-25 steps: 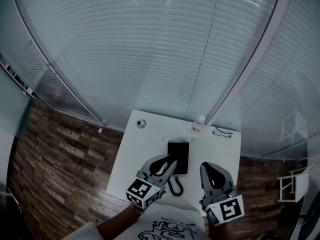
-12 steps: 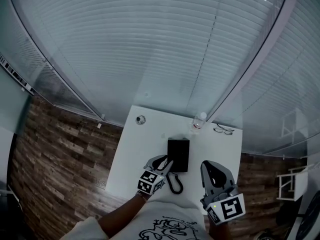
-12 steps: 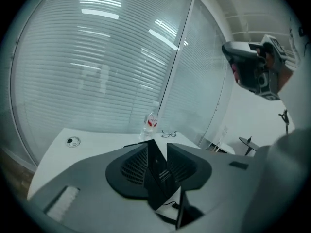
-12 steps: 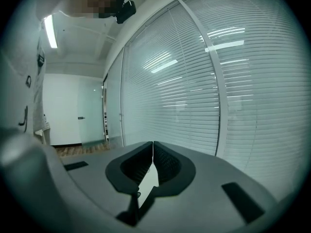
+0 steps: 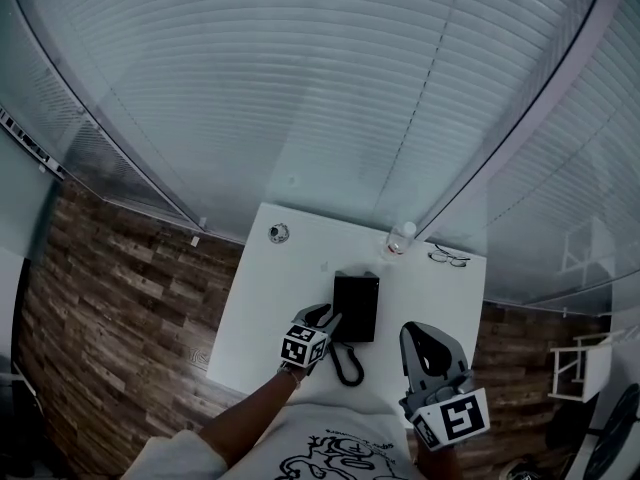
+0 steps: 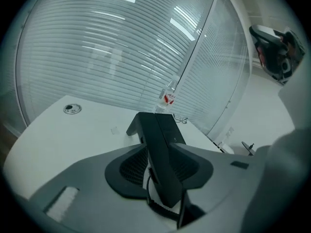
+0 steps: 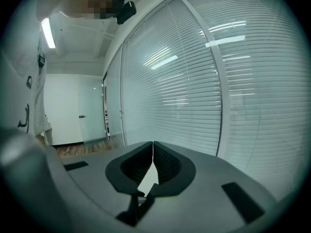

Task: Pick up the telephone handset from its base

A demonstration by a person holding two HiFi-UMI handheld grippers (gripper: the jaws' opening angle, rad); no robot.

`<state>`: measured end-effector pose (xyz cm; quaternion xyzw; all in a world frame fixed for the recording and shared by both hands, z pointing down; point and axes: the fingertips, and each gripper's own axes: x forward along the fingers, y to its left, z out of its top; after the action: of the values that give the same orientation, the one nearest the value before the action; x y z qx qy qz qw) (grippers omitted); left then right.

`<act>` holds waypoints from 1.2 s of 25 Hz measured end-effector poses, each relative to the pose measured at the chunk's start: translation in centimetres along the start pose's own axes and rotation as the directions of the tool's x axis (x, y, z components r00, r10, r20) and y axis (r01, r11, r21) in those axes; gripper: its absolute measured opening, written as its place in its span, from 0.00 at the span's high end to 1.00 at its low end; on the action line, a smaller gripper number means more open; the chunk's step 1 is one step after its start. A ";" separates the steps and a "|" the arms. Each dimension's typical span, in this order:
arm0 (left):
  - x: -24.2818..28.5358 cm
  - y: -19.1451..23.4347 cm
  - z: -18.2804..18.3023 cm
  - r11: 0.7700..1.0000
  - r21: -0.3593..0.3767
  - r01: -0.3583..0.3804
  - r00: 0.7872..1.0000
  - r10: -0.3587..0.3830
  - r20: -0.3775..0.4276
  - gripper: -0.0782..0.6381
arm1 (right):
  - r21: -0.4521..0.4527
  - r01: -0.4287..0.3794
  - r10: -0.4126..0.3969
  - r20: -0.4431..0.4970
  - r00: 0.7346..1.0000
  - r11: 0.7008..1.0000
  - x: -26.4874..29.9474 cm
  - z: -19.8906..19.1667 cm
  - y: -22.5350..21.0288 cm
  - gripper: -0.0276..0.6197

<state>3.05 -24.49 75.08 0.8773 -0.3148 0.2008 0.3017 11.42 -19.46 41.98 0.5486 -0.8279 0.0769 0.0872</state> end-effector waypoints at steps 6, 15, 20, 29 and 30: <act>2.4 1.0 -1.4 0.993 -0.112 0.046 0.999 -0.049 -0.024 0.66 | 0.007 0.003 -0.003 -0.011 1.000 1.000 0.5 -0.5 -0.6 0.95; 3.0 0.7 -1.6 0.970 -0.195 0.148 0.989 -0.147 0.018 0.71 | 0.030 0.007 -0.006 -0.035 0.999 1.000 0.7 -1.4 -0.9 0.95; 2.7 0.6 -1.4 0.962 -0.229 0.147 0.989 -0.144 0.031 0.74 | 0.024 0.003 -0.003 -0.026 1.000 1.000 0.9 -1.1 -0.6 0.95; 1.9 0.5 -1.0 0.936 -0.317 0.152 0.988 -0.137 0.068 0.78 | 0.017 0.009 -0.009 -0.017 1.000 1.000 0.2 -0.4 -0.1 0.95; 1.8 0.4 -1.0 0.934 -0.323 0.154 0.988 -0.137 0.075 0.78 | 0.017 0.011 -0.011 -0.015 1.000 1.000 0.1 -0.3 -0.1 0.95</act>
<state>3.89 -24.87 76.91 0.8406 -0.2854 0.1003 0.4493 11.51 -19.49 42.27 0.5533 -0.8236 0.0873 0.0890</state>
